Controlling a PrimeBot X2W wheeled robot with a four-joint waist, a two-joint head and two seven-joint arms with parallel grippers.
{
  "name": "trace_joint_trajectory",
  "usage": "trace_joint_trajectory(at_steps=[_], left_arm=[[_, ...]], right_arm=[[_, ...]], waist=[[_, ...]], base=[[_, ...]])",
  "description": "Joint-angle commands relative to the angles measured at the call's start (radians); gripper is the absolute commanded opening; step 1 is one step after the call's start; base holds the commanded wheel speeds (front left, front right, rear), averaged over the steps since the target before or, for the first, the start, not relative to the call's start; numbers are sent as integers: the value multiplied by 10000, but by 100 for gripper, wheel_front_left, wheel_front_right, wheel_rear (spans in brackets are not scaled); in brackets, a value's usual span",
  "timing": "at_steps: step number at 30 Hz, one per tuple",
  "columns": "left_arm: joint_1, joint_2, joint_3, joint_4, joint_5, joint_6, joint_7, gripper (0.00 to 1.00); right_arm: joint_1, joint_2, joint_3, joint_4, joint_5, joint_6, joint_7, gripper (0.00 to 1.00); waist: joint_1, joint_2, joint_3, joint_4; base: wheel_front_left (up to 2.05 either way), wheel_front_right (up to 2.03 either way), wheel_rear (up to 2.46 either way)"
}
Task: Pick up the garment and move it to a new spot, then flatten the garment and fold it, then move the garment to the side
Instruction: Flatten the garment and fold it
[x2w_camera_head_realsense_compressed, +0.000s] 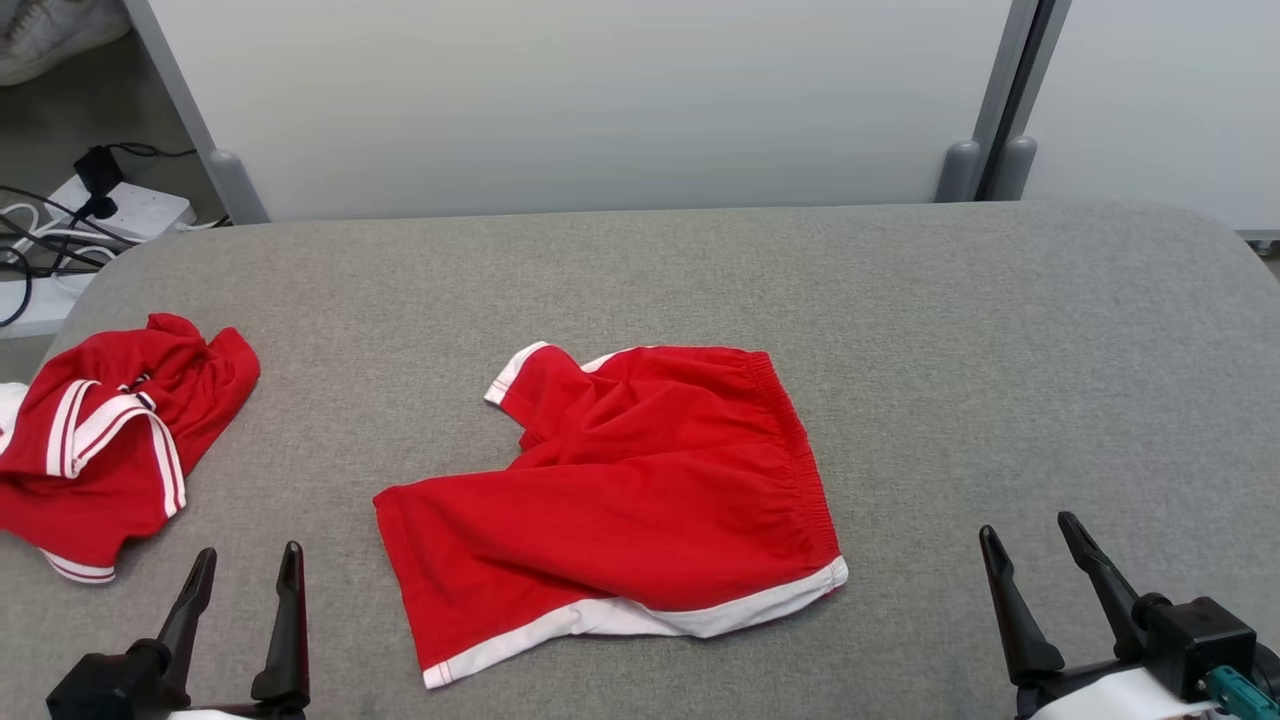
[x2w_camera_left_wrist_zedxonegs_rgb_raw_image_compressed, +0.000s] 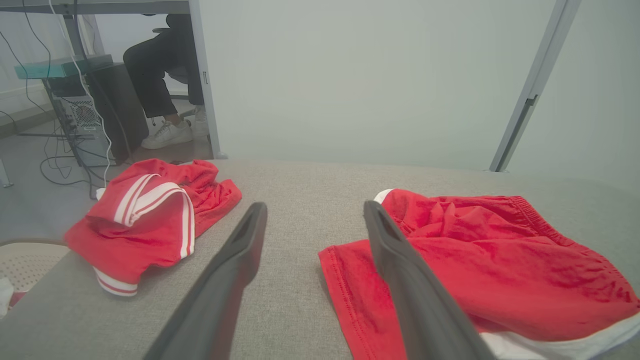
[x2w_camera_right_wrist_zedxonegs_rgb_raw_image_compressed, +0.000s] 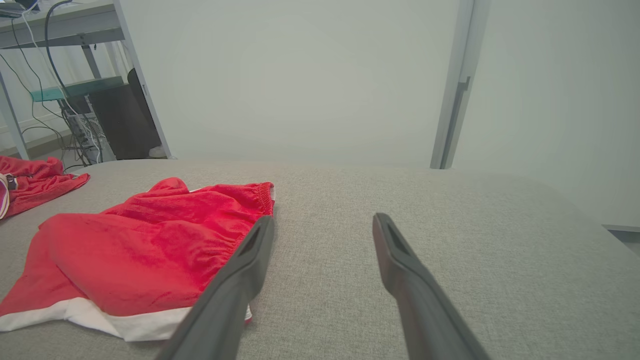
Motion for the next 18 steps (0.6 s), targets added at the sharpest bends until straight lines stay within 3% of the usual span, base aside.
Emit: trace_joint_trajectory(at_steps=[1, 8, 18], left_arm=[[-661, 234, 325, -121, 54, -63, 39, 100], [-1089, -99, -309, 221, -80, -502, 427, 100], [-1705, -968, -1493, 1924, -876, -1721, 1507, 100]], right_arm=[[-232, -114, 137, -285, -37, 69, 39, 100], [-436, -379, 431, -155, 113, 69, 199, 100], [-886, -686, 1448, 951, 522, 69, 319, 100]], waist=[[0, 0, 43, 123], [0, 0, 226, 549], [0, 0, 643, 954]], base=[[0, 0, 0], [0, 0, 0], [0, 0, 0]])
